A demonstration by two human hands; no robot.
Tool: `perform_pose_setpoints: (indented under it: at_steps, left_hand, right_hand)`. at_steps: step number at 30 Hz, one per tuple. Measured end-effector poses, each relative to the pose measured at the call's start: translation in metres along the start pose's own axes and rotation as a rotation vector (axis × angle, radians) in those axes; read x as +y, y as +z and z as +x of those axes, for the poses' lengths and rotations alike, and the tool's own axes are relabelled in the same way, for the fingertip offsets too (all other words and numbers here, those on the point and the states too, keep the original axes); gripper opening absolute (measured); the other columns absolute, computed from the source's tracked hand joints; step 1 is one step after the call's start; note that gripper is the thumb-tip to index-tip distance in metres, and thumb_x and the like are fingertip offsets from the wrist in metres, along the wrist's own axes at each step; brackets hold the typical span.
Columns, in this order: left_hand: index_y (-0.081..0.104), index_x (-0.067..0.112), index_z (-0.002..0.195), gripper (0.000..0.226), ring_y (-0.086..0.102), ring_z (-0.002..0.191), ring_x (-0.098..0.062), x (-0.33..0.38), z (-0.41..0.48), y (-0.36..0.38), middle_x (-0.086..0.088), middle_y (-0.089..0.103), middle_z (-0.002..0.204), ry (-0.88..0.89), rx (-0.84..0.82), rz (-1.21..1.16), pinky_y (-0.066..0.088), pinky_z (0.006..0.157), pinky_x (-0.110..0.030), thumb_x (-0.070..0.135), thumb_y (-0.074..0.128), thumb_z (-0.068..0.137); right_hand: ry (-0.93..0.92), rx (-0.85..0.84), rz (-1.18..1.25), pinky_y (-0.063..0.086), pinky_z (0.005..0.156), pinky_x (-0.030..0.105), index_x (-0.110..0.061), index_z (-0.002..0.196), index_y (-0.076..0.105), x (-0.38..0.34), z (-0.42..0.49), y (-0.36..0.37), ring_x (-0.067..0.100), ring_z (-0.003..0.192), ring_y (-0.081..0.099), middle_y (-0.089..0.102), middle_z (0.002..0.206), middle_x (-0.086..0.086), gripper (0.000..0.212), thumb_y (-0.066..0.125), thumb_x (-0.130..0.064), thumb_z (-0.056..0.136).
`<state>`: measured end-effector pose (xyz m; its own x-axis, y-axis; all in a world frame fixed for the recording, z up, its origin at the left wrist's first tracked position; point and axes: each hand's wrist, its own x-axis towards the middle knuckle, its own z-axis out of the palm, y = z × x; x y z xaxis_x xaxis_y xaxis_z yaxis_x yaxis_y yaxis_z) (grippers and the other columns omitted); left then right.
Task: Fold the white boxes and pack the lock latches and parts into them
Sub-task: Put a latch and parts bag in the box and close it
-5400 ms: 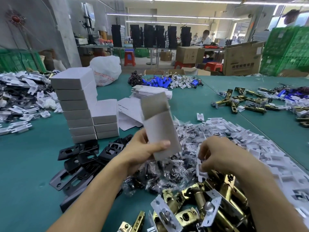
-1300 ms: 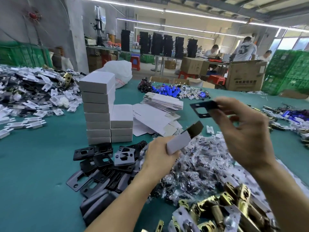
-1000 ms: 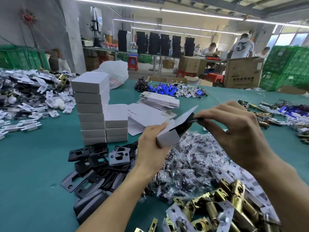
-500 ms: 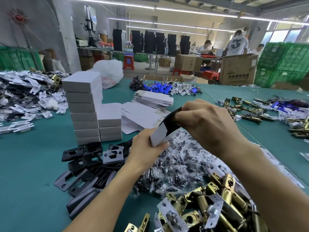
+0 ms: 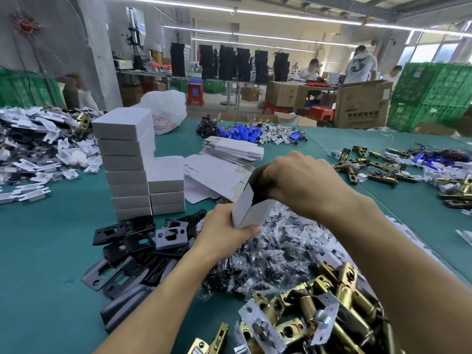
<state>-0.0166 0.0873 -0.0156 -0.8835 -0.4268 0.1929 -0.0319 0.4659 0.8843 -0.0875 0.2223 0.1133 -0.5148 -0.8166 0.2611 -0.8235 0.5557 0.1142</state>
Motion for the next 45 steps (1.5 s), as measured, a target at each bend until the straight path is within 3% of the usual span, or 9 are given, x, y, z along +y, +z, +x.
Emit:
perform_pose_setpoints:
  at_steps: [3,6,11,17,19,26,32,38,45]
  left_hand:
    - [0.066,0.031,0.076,0.020,0.059,0.061,0.008,0.001,-0.001,0.002,0.021,0.065,0.064,-0.008,-0.041,0.015,0.041,0.053,-0.008,0.025,0.086,0.077]
    - [0.069,0.027,0.079,0.016,0.061,0.061,-0.001,0.001,-0.001,0.001,0.012,0.070,0.071,-0.022,-0.024,-0.032,0.048,0.058,-0.019,0.025,0.084,0.079]
    - [0.070,0.025,0.083,0.014,0.065,0.066,-0.017,0.000,-0.001,0.001,0.003,0.070,0.076,-0.103,0.060,-0.169,0.058,0.071,-0.042,0.022,0.084,0.079]
    - [0.069,0.018,0.095,0.025,0.067,0.062,-0.015,0.003,0.001,-0.001,-0.006,0.073,0.092,-0.190,0.103,-0.435,0.057,0.060,-0.028,0.013,0.085,0.077]
    - [0.070,0.014,0.096,0.026,0.065,0.062,-0.016,0.004,0.001,-0.001,-0.009,0.072,0.092,-0.185,0.102,-0.476,0.055,0.059,-0.026,0.011,0.086,0.076]
    - [0.072,0.011,0.099,0.031,0.066,0.063,-0.018,0.005,0.001,-0.001,-0.005,0.076,0.083,-0.187,0.116,-0.574,0.059,0.065,-0.031,0.015,0.088,0.073]
    - [0.067,0.008,0.102,0.033,0.066,0.062,-0.018,0.005,0.002,-0.004,-0.011,0.073,0.094,-0.334,0.058,-0.605,0.059,0.060,-0.029,0.009,0.086,0.075]
    - [0.066,0.012,0.101,0.033,0.066,0.055,-0.011,0.006,-0.001,-0.002,-0.012,0.072,0.098,-0.356,0.004,-0.542,0.055,0.053,-0.024,0.010,0.087,0.075]
    - [0.068,0.010,0.097,0.031,0.070,0.073,-0.019,0.005,0.001,-0.004,-0.011,0.073,0.099,-0.358,-0.029,-0.571,0.060,0.063,-0.032,-0.001,0.084,0.074]
  right_hand:
    - [0.016,-0.056,0.008,0.045,0.064,0.033,-0.033,0.107,0.070,0.003,0.005,-0.004,0.029,0.083,0.061,0.063,0.101,0.000,0.019,0.065,-0.039,0.090]
    - [0.009,-0.032,0.142,0.053,0.070,0.039,-0.034,0.106,0.071,0.008,0.002,-0.001,0.026,0.084,0.062,0.066,0.100,0.000,0.017,0.063,-0.035,0.092]
    - [0.125,0.470,0.547,0.058,0.071,0.043,-0.019,0.089,0.073,0.023,-0.019,0.019,0.013,0.072,0.066,0.070,0.079,-0.004,0.011,0.065,-0.026,0.090]
    - [0.226,-0.342,0.142,0.056,0.088,0.041,-0.028,0.110,0.066,0.037,-0.025,0.059,0.016,0.098,0.064,0.064,0.115,0.000,0.025,0.072,-0.028,0.086]
    - [0.240,-0.430,0.116,0.052,0.095,0.042,-0.031,0.121,0.061,0.037,-0.026,0.070,0.018,0.111,0.059,0.058,0.127,0.000,0.042,0.075,-0.024,0.082]
    - [0.189,-0.344,0.116,0.055,0.087,0.042,-0.032,0.116,0.064,0.039,-0.028,0.090,0.020,0.101,0.064,0.064,0.115,0.000,0.029,0.066,-0.030,0.087]
    - [0.233,-0.203,0.410,0.053,0.075,0.028,-0.028,0.086,0.077,0.056,-0.028,0.080,-0.003,0.075,0.064,0.070,0.077,-0.019,0.007,0.075,-0.022,0.086]
    - [0.199,-0.393,0.298,0.054,0.094,0.036,-0.032,0.118,0.066,0.043,-0.037,0.084,0.009,0.100,0.063,0.067,0.111,-0.007,0.043,0.078,-0.044,0.078]
    - [0.245,-0.043,0.427,0.055,0.074,0.027,-0.023,0.105,0.074,0.046,-0.035,0.080,0.000,0.074,0.063,0.071,0.089,-0.010,0.015,0.062,-0.023,0.096]
